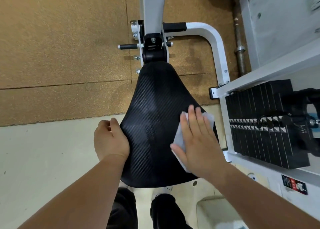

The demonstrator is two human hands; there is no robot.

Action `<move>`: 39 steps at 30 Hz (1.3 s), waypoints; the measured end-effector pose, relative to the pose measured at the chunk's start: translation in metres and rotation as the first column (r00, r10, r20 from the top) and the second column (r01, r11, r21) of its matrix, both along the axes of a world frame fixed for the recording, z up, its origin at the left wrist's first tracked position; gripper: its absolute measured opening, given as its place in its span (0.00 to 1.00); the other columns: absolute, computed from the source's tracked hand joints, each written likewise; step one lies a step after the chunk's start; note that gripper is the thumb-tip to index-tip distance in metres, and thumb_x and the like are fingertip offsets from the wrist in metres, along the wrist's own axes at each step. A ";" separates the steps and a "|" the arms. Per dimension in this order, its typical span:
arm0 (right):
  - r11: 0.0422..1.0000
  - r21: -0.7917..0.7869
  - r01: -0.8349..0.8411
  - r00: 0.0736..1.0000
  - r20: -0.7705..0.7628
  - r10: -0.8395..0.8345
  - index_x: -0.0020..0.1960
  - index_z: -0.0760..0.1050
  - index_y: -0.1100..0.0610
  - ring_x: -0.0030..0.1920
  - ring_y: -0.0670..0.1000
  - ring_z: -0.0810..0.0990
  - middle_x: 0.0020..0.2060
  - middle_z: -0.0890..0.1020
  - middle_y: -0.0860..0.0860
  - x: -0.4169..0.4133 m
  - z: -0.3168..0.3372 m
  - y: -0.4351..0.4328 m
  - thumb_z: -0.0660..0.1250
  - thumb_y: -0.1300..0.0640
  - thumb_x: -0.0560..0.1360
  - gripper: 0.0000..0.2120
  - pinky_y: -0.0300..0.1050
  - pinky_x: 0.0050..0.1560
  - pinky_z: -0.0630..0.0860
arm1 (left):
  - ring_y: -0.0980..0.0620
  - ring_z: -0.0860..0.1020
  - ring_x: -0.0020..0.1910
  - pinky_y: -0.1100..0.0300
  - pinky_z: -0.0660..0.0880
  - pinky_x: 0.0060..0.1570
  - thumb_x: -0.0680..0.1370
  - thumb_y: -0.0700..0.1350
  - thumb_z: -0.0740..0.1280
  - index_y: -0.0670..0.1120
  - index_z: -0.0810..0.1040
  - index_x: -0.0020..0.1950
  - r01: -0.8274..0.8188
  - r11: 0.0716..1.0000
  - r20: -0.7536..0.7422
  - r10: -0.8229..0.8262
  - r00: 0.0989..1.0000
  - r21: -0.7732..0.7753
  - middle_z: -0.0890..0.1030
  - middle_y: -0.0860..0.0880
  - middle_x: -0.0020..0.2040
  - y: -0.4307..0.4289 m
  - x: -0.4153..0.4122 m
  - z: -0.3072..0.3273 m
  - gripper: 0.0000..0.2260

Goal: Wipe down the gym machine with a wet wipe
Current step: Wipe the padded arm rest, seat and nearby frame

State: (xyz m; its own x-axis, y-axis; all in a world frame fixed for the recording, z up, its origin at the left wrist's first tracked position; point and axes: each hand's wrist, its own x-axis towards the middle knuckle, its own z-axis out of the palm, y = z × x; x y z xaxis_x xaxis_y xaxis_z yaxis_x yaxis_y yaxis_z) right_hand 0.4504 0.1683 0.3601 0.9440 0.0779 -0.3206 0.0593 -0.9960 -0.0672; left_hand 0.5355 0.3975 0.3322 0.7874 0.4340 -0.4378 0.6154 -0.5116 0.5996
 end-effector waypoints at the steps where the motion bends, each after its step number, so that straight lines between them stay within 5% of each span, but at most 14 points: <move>1: 1.000 -0.007 0.014 1.000 0.015 -0.014 0.83 0.48 0.63 0.83 0.62 0.44 0.82 0.46 0.65 0.025 -0.002 0.002 0.47 0.33 0.82 0.43 0.61 0.82 0.48 | 0.41 0.77 0.49 0.48 0.71 0.51 0.80 0.59 0.51 0.42 0.75 0.50 -0.004 1.000 0.001 0.004 1.000 -0.001 0.80 0.42 0.50 0.000 0.000 0.000 0.22; 5: 1.000 -0.006 0.021 1.000 -0.010 -0.021 0.83 0.39 0.61 0.82 0.60 0.34 0.82 0.37 0.62 0.129 -0.011 0.021 0.41 0.32 0.81 0.43 0.58 0.82 0.39 | 0.41 0.76 0.51 0.48 0.71 0.53 0.82 0.58 0.53 0.43 0.74 0.50 -0.008 1.000 0.010 0.009 1.000 -0.005 0.79 0.43 0.51 0.000 0.000 -0.001 0.20; 10: 0.999 -0.028 0.040 0.999 0.012 -0.040 0.84 0.40 0.61 0.82 0.59 0.36 0.83 0.40 0.60 0.173 -0.014 0.048 0.42 0.32 0.82 0.42 0.58 0.82 0.39 | 0.41 0.75 0.52 0.45 0.71 0.57 0.83 0.57 0.52 0.43 0.73 0.49 -0.006 1.000 0.022 0.006 1.000 0.000 0.79 0.42 0.52 0.001 -0.002 -0.001 0.19; 15: 0.994 0.098 -0.057 0.998 0.006 0.057 0.84 0.45 0.61 0.83 0.59 0.40 0.83 0.44 0.61 0.055 0.001 0.055 0.49 0.34 0.82 0.42 0.59 0.82 0.45 | 0.41 0.75 0.52 0.47 0.71 0.56 0.84 0.57 0.53 0.44 0.72 0.49 -0.006 1.000 0.019 0.006 1.000 -0.011 0.79 0.41 0.52 -0.001 -0.001 0.000 0.18; 21: 0.999 0.023 -0.038 0.996 -0.074 0.040 0.84 0.48 0.61 0.83 0.60 0.45 0.83 0.46 0.61 -0.054 0.005 -0.003 0.49 0.36 0.83 0.39 0.60 0.79 0.51 | 0.39 0.75 0.54 0.42 0.72 0.60 0.80 0.61 0.51 0.43 0.73 0.49 -0.005 1.000 0.013 0.005 1.000 -0.012 0.79 0.42 0.51 -0.002 -0.001 0.002 0.23; 25: 0.998 -0.022 0.052 0.999 -0.009 -0.053 0.83 0.48 0.63 0.83 0.62 0.45 0.82 0.47 0.64 0.004 -0.002 -0.011 0.47 0.36 0.82 0.40 0.60 0.82 0.48 | 0.41 0.75 0.53 0.47 0.71 0.57 0.82 0.58 0.53 0.44 0.75 0.51 -0.025 0.999 0.008 0.025 1.000 -0.020 0.79 0.43 0.51 -0.001 -0.001 0.002 0.20; 29: 0.992 0.020 0.127 0.991 -0.035 -0.126 0.83 0.38 0.60 0.82 0.60 0.34 0.82 0.37 0.62 0.115 -0.008 0.010 0.44 0.33 0.82 0.42 0.58 0.82 0.39 | 0.43 0.75 0.52 0.50 0.69 0.56 0.83 0.57 0.54 0.45 0.75 0.53 -0.043 0.999 0.008 0.043 0.999 -0.019 0.78 0.47 0.51 -0.001 -0.001 0.002 0.18; 34: 1.000 0.005 0.025 1.000 0.006 -0.025 0.84 0.39 0.61 0.82 0.60 0.35 0.82 0.38 0.61 0.174 -0.014 0.054 0.44 0.34 0.84 0.40 0.59 0.81 0.39 | 0.42 0.76 0.50 0.50 0.69 0.53 0.84 0.56 0.54 0.45 0.75 0.51 -0.070 0.997 0.004 0.070 0.998 -0.039 0.78 0.47 0.47 -0.002 0.001 0.002 0.18; 39: 0.948 0.162 -0.273 0.961 0.012 0.275 0.84 0.48 0.62 0.83 0.60 0.42 0.83 0.45 0.61 0.067 0.005 0.063 0.53 0.38 0.83 0.39 0.60 0.81 0.46 | 0.41 0.76 0.50 0.50 0.69 0.53 0.84 0.57 0.53 0.44 0.74 0.49 -0.073 0.996 0.025 0.074 0.997 -0.048 0.79 0.46 0.47 -0.002 0.000 0.002 0.19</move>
